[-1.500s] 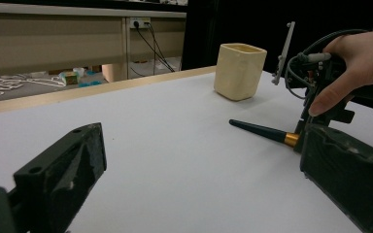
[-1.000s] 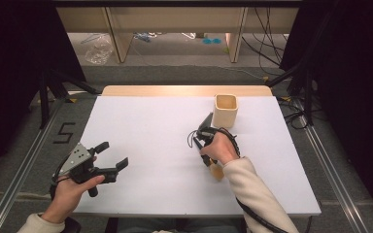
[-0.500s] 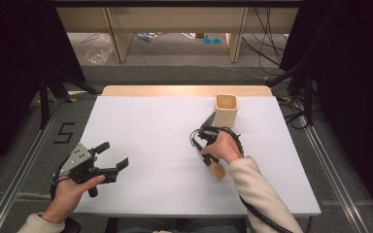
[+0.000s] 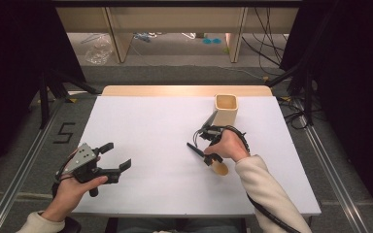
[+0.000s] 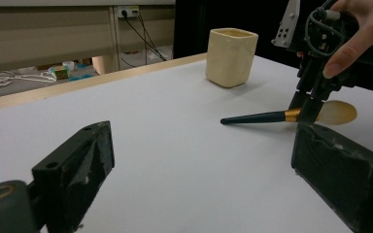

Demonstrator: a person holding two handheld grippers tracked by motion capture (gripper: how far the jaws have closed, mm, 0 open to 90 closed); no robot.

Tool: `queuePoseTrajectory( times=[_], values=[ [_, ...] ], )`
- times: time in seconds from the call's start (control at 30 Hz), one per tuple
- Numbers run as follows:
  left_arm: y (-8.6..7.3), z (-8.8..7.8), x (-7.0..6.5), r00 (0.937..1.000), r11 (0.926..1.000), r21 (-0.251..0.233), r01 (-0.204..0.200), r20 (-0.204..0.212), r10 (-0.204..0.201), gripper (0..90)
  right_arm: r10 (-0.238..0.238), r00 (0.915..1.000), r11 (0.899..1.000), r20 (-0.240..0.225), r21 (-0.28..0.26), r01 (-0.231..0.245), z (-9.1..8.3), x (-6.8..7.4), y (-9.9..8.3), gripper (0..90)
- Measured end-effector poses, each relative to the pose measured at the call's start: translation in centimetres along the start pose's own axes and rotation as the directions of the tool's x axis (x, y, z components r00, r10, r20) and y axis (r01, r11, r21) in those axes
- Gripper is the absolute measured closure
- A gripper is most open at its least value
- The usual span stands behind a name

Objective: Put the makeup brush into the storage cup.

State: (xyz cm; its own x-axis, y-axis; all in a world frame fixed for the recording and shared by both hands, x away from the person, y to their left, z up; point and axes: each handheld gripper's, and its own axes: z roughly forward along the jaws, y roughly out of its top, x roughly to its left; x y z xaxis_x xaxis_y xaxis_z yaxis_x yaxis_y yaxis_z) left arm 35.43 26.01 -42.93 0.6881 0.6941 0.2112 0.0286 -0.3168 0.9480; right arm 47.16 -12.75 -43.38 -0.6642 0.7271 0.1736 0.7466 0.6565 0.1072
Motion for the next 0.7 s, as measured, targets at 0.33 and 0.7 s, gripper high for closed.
queuePoseTrajectory(
  times=[0.33, 0.7],
  values=[
    [0.2, 0.7, -0.8, 0.9995, 0.9999, 0.01, -0.004, 0.031, 0.004, 11.2, 0.028, 0.9971, 1.0, -0.071, -0.008, -0.028, -0.9, -0.6, -0.3, 64.1],
    [0.7, 2.5, -1.9, 0.9975, 0.9987, 0.05, -0.009, 0.071, 0.005, 13.7, 0.028, 0.9934, 1.0, -0.111, -0.005, -0.028, -2.1, -0.3, -0.1, 64.1]
  ],
)
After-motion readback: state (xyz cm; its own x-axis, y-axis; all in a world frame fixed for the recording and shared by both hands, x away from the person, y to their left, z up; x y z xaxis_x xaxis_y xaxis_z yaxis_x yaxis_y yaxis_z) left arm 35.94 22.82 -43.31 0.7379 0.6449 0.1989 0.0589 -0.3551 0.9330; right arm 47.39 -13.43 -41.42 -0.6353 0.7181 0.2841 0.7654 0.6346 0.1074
